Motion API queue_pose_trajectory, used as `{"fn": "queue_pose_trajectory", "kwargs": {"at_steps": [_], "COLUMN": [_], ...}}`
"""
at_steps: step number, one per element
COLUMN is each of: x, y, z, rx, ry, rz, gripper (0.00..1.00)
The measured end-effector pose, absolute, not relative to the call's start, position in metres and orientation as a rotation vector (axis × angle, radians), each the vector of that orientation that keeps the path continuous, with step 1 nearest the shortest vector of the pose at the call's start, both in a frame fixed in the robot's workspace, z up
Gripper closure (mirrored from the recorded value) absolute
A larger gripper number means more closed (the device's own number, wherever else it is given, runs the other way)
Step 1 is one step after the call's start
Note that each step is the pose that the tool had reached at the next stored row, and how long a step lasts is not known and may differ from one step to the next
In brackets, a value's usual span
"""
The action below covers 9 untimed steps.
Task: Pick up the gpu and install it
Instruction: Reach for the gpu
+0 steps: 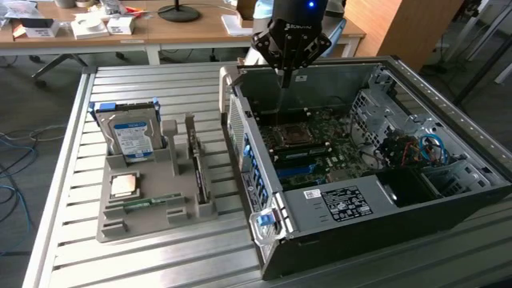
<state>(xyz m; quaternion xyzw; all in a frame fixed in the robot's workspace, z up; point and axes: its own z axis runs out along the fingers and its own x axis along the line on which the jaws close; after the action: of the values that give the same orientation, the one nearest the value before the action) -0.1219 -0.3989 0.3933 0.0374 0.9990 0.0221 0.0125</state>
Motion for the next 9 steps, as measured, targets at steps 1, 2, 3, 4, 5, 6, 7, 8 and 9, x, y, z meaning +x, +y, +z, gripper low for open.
{"fn": "queue_pose_trajectory", "kwargs": {"at_steps": [1,2,3,4,5,6,7,8,9], "x": [-0.1223,-0.1229,-0.1236,-0.1244,-0.1254,-0.1264,-0.1273,-0.1284,-0.1296], "y": [-0.3988,-0.3988,-0.3989,-0.3989,-0.3989,-0.3989,-0.3988,-0.3989,-0.3989], "z": [0.3932,0.3932,0.3932,0.3933,0.3933,0.3932,0.3932,0.3932,0.3932], "rx": [0.117,0.117,0.117,0.117,0.117,0.117,0.117,0.117,0.117], "ry": [3.114,3.114,3.114,3.114,3.114,3.114,3.114,3.114,3.114], "rz": [0.069,0.069,0.069,0.069,0.069,0.069,0.069,0.069,0.069], "gripper": [0.89,0.89,0.89,0.89,0.89,0.89,0.89,0.89,0.89]}}
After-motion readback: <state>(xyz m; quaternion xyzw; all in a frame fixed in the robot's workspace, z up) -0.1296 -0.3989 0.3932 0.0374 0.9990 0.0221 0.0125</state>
